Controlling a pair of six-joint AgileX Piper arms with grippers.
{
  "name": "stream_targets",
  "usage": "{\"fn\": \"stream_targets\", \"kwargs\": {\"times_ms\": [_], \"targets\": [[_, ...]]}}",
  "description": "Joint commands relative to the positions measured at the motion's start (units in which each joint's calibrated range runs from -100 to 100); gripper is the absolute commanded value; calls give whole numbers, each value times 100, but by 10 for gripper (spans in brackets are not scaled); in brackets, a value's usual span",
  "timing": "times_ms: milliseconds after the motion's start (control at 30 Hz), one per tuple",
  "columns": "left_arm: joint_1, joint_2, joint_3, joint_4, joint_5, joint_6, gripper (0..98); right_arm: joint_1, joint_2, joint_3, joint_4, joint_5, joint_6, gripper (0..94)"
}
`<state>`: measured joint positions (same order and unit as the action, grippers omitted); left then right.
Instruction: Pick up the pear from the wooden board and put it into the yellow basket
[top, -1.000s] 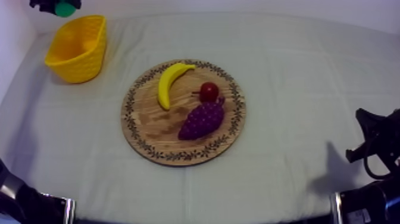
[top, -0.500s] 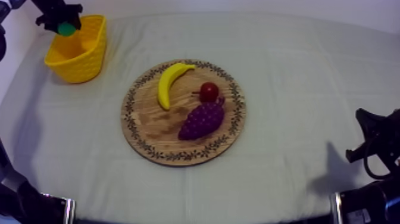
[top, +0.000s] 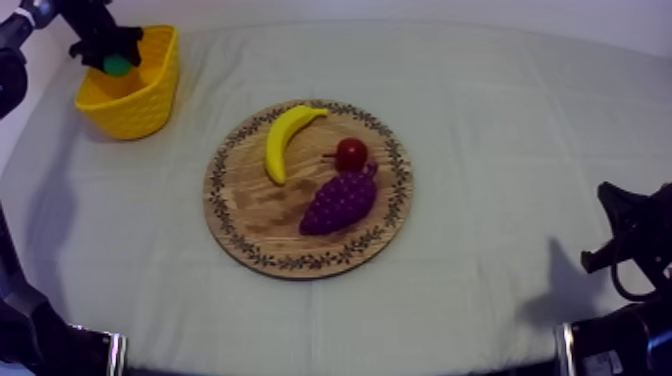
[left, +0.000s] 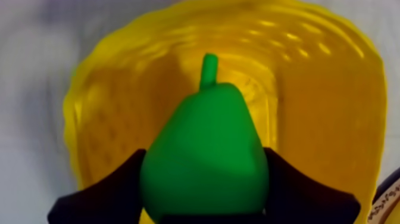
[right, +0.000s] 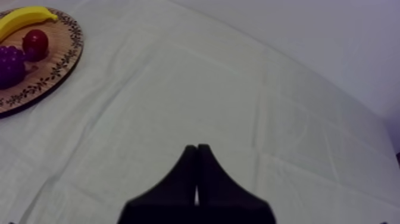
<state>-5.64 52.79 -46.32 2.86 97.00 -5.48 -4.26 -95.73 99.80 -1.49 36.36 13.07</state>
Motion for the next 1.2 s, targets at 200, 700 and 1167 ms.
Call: {"fn": "stream_targets", "kwargs": {"times_ms": [200, 700, 1167], "targets": [[33, 122, 68, 35, 8, -61, 909, -2, -3, -2, 0, 2, 0, 4], [114, -481, 574, 65, 9, -144, 966, -7, -3, -2, 0, 2, -3, 4], [331, -2392, 2356, 374, -131, -34, 950, -10, -3, -2, 0, 2, -5, 4]]}}
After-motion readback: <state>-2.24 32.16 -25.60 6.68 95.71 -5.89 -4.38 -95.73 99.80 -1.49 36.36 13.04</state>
